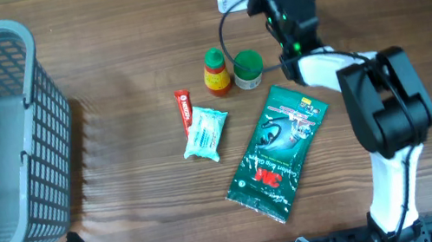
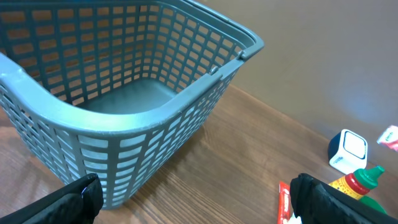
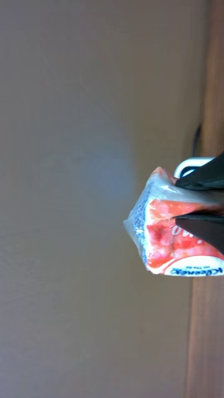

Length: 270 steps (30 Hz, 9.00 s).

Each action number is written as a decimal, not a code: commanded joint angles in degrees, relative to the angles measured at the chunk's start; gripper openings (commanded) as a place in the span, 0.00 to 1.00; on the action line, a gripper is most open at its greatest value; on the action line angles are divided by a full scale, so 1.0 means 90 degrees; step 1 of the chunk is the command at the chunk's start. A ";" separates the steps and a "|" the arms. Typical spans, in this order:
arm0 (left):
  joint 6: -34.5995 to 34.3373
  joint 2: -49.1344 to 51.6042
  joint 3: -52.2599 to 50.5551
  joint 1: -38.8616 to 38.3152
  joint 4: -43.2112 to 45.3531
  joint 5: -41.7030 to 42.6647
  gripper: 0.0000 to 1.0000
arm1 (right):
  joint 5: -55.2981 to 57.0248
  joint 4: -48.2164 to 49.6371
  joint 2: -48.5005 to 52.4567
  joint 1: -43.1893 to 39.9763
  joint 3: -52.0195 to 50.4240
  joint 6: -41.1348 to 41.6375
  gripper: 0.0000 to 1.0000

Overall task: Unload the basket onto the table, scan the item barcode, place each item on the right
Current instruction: 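Lift the tissue pack and carry it with the right gripper to the scanner, then carry the tissue pack away to the right, off the table area, then return the empty right gripper toward the sriracha bottle, then grasp the sriracha bottle with the right gripper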

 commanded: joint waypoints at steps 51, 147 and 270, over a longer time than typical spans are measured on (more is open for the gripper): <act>-0.0032 -0.0017 0.0012 -0.0022 0.0022 0.0051 1.00 | 0.2188 -0.8235 -0.1069 -0.5790 0.1161 0.1394 0.04; -0.0032 -0.0017 0.0012 -0.0022 0.0022 0.0051 1.00 | -0.0867 -0.9279 -0.1923 0.1921 0.1168 0.0447 0.28; -0.0032 -0.0017 0.0012 -0.0022 0.0022 0.0051 1.00 | -0.3293 -1.2167 -0.1960 0.1069 0.1086 0.6972 0.55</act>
